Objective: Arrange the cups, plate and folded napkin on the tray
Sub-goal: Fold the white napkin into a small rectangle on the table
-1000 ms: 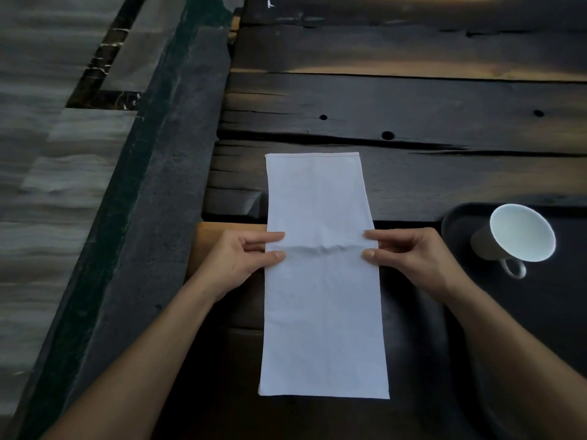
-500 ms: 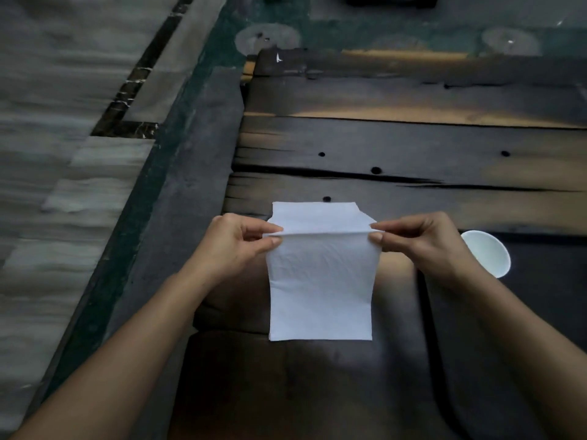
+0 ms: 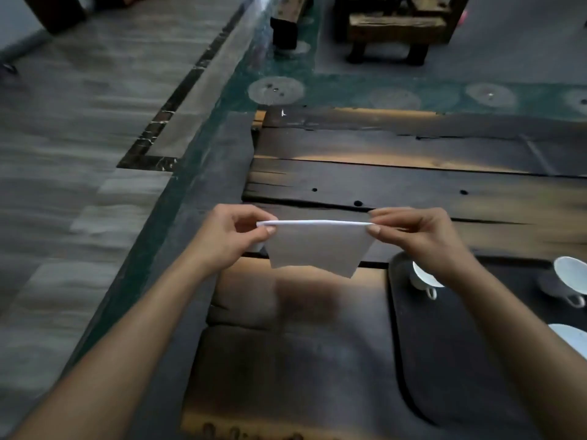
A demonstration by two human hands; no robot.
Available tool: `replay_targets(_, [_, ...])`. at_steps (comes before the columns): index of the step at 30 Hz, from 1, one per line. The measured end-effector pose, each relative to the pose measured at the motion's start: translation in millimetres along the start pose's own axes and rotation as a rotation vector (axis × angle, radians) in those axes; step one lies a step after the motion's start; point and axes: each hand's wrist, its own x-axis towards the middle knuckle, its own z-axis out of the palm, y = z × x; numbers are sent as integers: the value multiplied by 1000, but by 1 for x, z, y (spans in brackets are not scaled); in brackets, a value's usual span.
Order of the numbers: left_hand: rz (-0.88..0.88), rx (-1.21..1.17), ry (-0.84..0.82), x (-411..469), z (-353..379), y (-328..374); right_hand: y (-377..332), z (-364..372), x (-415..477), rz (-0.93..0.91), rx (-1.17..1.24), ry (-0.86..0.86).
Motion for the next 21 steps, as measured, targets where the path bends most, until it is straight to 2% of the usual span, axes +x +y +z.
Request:
replay_targets(5, [-24,-149,61,-36,2,9,-10,-8,-38,-12,-45,-102])
replay_targets(11, [-155,-178,-37,-60,15,-27,18,-1,-59,72,-119,-162])
replay_targets(17, [-328,-109,-98,-19,48,-99,87,21,-17,243,-267,-153])
replay_targets(21, [-352,-43,-59,27,67,-144,133,36,27,265,-345,-103])
